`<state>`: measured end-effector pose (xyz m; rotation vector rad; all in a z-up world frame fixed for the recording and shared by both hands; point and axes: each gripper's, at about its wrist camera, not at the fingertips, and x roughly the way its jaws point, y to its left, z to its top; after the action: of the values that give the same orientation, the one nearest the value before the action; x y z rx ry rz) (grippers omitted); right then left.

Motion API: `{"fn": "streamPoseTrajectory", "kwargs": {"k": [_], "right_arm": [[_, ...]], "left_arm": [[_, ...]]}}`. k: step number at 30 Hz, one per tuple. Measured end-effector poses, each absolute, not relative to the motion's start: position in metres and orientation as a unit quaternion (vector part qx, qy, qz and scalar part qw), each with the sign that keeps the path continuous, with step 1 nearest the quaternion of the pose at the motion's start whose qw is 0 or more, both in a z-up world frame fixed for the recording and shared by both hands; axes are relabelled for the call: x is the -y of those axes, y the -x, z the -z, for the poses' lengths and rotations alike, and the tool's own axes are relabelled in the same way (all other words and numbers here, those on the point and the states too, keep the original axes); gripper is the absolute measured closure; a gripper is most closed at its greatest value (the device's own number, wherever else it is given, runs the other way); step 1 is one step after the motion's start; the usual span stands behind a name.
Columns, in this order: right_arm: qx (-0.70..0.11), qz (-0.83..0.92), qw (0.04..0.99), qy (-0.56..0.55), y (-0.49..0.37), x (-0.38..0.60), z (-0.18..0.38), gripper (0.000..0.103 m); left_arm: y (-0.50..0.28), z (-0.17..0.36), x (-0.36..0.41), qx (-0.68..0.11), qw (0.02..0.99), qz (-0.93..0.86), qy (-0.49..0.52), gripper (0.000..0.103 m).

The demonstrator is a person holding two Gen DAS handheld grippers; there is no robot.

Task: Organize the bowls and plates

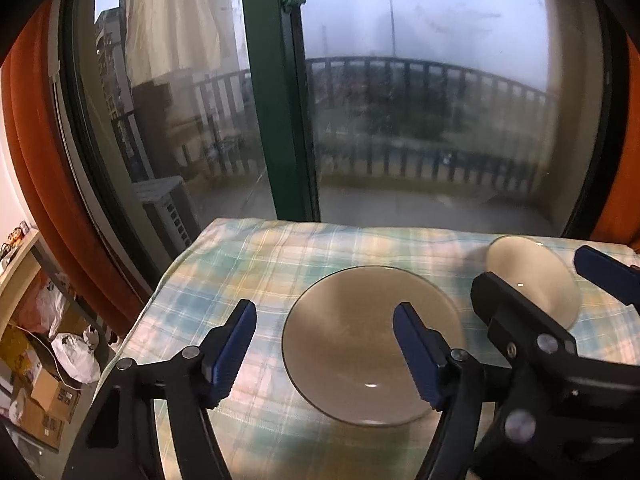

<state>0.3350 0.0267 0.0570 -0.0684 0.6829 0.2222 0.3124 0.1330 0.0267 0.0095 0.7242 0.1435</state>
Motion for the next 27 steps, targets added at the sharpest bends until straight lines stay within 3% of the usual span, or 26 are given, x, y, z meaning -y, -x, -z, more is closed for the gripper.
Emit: {"fn": "streamPoseTrajectory", "kwargs": {"k": [3, 9, 16, 24, 27], "right_arm": [[-0.347, -0.113, 0.930, 0.031, -0.347, -0.033, -0.047, 0.021], [-0.377, -0.115, 0.919, 0.025, -0.363, -0.042, -0.028, 0.039], [-0.407, -0.130, 0.904, 0.021, -0.371, -0.048, -0.012, 0.060], [-0.428, -0.143, 0.893, 0.005, -0.378, -0.056, 0.003, 0.063], [-0.431, -0.138, 0.892, 0.010, -0.379, -0.057, 0.008, 0.071]], "left_arm": [[-0.323, -0.019, -0.137, -0.367, 0.928, -0.066, -0.001, 0.049], [-0.335, 0.001, -0.148, -0.394, 0.916, -0.073, 0.014, 0.062], [-0.335, 0.009, -0.150, -0.398, 0.915, -0.074, 0.011, 0.068], [-0.336, 0.018, -0.156, -0.419, 0.905, -0.071, 0.022, 0.077], [-0.334, 0.019, -0.155, -0.416, 0.906, -0.076, 0.023, 0.078]]}}
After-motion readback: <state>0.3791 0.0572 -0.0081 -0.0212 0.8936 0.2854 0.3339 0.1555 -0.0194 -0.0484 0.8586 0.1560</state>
